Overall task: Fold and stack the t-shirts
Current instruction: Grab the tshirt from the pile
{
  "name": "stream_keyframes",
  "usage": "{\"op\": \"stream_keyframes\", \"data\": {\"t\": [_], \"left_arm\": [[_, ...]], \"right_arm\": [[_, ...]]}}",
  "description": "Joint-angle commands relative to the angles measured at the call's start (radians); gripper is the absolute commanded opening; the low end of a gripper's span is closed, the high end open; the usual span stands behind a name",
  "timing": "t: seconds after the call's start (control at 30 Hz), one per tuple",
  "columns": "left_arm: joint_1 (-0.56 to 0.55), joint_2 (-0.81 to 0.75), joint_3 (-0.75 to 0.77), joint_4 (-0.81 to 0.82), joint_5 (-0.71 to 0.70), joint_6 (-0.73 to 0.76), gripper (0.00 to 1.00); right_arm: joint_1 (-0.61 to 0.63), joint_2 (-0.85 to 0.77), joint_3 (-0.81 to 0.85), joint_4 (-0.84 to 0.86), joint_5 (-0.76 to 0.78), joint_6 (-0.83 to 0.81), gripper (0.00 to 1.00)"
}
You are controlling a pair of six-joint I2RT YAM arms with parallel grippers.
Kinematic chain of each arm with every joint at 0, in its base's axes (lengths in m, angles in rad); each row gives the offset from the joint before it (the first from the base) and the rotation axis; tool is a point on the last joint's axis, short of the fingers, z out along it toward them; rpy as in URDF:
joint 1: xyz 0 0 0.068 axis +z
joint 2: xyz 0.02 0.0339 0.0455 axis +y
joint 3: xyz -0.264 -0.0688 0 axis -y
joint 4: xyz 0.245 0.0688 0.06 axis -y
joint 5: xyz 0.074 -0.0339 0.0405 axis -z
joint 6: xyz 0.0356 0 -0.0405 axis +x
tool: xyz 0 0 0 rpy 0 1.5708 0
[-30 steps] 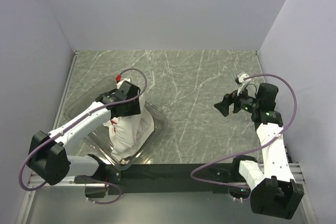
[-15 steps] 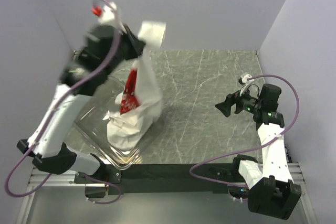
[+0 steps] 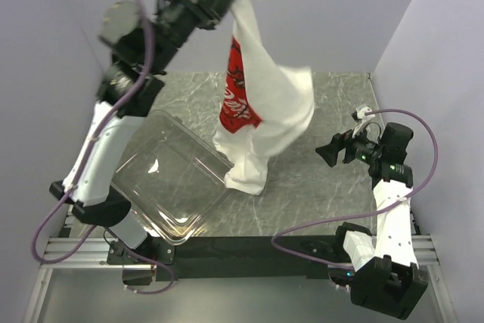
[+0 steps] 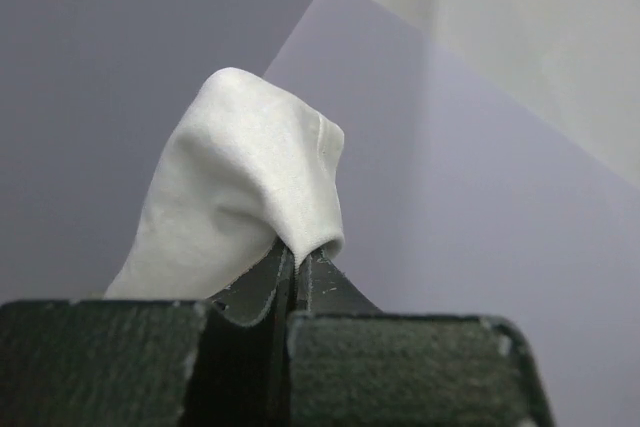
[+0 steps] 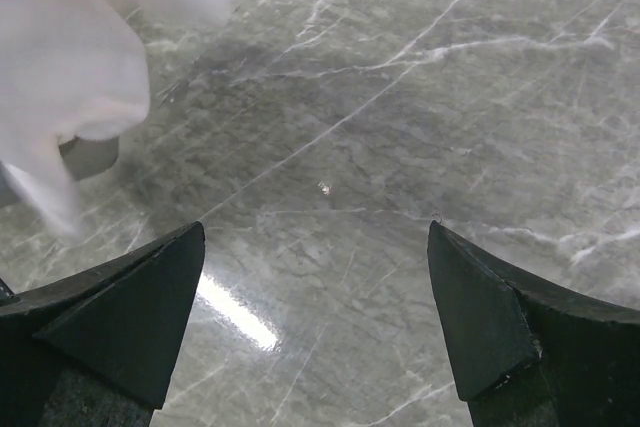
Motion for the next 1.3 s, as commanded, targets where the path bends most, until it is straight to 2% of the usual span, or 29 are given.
{"op": "stream_keyframes", "data": {"t": [0.0, 0.13, 0.37, 0.6, 0.67, 0.7, 0.77, 0.8, 0.83, 0.9, 0.93, 1.1, 1.27], "left_arm": [[-0.003, 0.021, -0.082, 0.034, 0.024, -0.031, 0.01], [-0.004, -0.009, -0.246, 0.053, 0.013, -0.016, 0.01], [-0.004, 0.041, -0.306, -0.016, 0.024, 0.026, 0.0], [-0.013, 0.077, -0.371, 0.002, 0.042, 0.026, 0.01], [-0.018, 0.096, -0.346, 0.005, 0.053, 0.026, 0.01], [-0.024, 0.103, -0.311, 0.002, 0.055, 0.026, 0.01], [-0.03, 0.118, -0.255, -0.007, 0.055, 0.027, 0.01], [-0.036, 0.12, -0.241, -0.007, 0.053, 0.024, 0.0], [-0.038, 0.116, -0.231, -0.009, 0.055, 0.02, 0.01], [-0.039, 0.106, -0.228, 0.0, 0.055, 0.014, 0.01], [-0.038, 0.089, -0.234, 0.007, 0.053, 0.012, 0.01], [-0.039, 0.015, -0.32, 0.051, 0.03, 0.004, 0.01], [-0.038, -0.023, -0.281, 0.028, 0.022, 0.015, 0.01]], "right_arm": [[-0.023, -0.022, 0.021, 0.026, -0.022, 0.009, 0.98], [-0.032, -0.025, 0.016, 0.028, -0.036, 0.008, 0.98], [-0.034, 0.014, 0.034, -0.029, -0.099, -0.038, 0.98], [0.006, 0.09, 0.057, -0.124, -0.263, -0.113, 0.96], [0.06, 0.124, 0.047, -0.084, -0.263, -0.029, 0.96], [0.13, 0.135, 0.039, -0.002, -0.224, 0.092, 0.94], [0.207, 0.162, 0.021, 0.069, -0.17, 0.202, 0.94], [0.274, 0.169, 0.01, 0.165, -0.13, 0.277, 0.94], [0.302, 0.175, 0.002, 0.201, -0.078, 0.386, 0.94], [0.357, 0.182, -0.022, 0.324, -0.029, 0.477, 0.95], [0.379, 0.184, -0.033, 0.375, -0.019, 0.567, 0.96], [0.425, 0.25, -0.091, 0.685, -0.009, 0.762, 0.99], [0.456, 0.388, -0.09, 0.781, -0.001, 0.868, 0.99]]}}
